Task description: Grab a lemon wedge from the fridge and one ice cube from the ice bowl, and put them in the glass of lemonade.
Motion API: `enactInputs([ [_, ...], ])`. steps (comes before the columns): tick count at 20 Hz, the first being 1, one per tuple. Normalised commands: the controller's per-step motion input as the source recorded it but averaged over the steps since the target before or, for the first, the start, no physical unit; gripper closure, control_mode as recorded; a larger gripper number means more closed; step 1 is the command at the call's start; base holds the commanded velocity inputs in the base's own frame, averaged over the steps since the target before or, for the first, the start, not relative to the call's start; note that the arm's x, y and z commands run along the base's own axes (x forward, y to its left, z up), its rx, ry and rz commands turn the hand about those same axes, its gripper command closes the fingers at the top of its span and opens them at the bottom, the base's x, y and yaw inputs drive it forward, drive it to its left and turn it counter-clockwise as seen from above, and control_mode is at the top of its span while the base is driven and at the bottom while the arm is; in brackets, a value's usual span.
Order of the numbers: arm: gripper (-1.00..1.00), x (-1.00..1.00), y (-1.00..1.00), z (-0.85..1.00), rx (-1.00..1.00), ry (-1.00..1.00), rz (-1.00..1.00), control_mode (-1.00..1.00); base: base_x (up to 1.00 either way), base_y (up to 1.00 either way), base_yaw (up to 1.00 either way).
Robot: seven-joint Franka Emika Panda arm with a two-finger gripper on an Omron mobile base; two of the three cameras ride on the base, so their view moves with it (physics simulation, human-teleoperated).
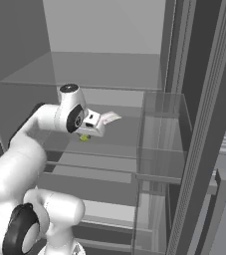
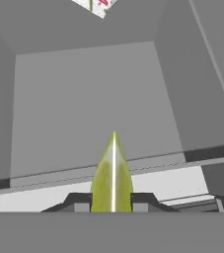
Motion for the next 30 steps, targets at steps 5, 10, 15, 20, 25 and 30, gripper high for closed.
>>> enactInputs([
  [5, 1.00, -0.87, 0.00, 0.71, 0.00, -0.14, 0.02, -1.00, 0.00, 0.00, 0.00],
  [10, 1.00, -0.88, 0.02, 0.98, 0.00, -0.03, 0.06, -1.00, 0.00, 0.00, 0.00],
  [15, 1.00, -0.68, 0.15, 0.79, 0.00, -0.01, 0.09, -1.00, 0.00, 0.00, 0.00],
  [20, 1.00, -0.21, 0.03, 0.12, 0.03, -0.04, 0.03, -1.00, 0.00, 0.00, 0.00],
  [25, 1.00, 0.00, 0.00, 0.00, 0.00, 0.00, 0.00, -1.00, 0.00, 0.00, 0.00],
  [30, 1.00, -0.01, 0.00, 0.00, 0.00, 0.00, 0.00, 1.00, -0.43, -0.11, 0.00],
])
